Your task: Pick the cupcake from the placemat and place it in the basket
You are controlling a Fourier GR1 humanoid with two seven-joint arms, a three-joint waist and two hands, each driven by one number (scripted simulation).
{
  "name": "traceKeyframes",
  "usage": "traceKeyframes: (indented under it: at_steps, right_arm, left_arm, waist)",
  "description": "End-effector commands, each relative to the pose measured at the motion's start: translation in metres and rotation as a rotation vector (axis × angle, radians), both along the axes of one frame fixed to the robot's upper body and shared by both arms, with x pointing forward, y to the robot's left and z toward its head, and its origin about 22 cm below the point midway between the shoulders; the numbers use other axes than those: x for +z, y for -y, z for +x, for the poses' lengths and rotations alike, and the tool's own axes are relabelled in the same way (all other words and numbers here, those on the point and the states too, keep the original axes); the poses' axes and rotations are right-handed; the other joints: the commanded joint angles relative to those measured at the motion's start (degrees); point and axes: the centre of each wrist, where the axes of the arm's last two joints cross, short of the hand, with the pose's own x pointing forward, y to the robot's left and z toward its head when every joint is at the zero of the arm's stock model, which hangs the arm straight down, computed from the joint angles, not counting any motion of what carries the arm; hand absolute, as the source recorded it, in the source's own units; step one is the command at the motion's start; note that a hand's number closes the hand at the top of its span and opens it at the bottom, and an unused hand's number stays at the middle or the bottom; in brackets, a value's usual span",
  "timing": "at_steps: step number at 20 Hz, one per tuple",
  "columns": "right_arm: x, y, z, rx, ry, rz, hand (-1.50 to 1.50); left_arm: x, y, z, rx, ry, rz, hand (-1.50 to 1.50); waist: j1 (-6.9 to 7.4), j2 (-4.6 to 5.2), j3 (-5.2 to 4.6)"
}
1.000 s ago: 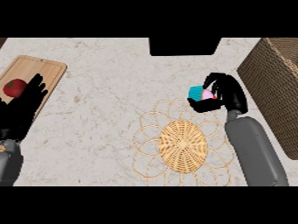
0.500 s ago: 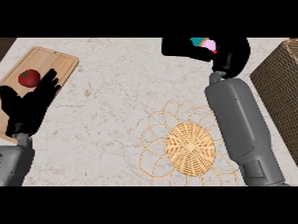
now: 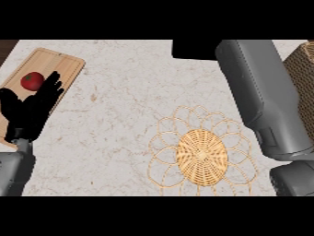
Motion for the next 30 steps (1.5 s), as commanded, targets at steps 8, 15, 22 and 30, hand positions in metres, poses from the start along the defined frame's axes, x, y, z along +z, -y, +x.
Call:
traceKeyframes:
  at_steps: [8,15,22,30]
  right_arm:
    - [0.077,0.028,0.016,-0.322,0.016,0.007,1.50]
    - [0.069,0.089,0.022,-0.495,-0.034,-0.043,1.50]
    - [0.039,0.126,0.018,-0.503,-0.041,-0.028,1.50]
    - [-0.020,0.150,0.008,-0.509,-0.036,-0.031,1.50]
  left_arm:
    - [-0.004,0.004,0.002,0.020,-0.003,-0.009,0.00]
    - [-0.011,-0.001,-0.008,0.012,-0.002,-0.008,0.00]
    - [-0.010,-0.008,-0.007,0.045,-0.008,-0.020,0.00]
    - [-0.008,-0.001,-0.018,0.063,-0.017,-0.021,0.00]
  waist:
    - [-0.88,0.36,0.13]
    - [-0.67,0.33,0.20]
    - [-2.75,-0.46,0.30]
    - [-2.81,-0.67,0.33]
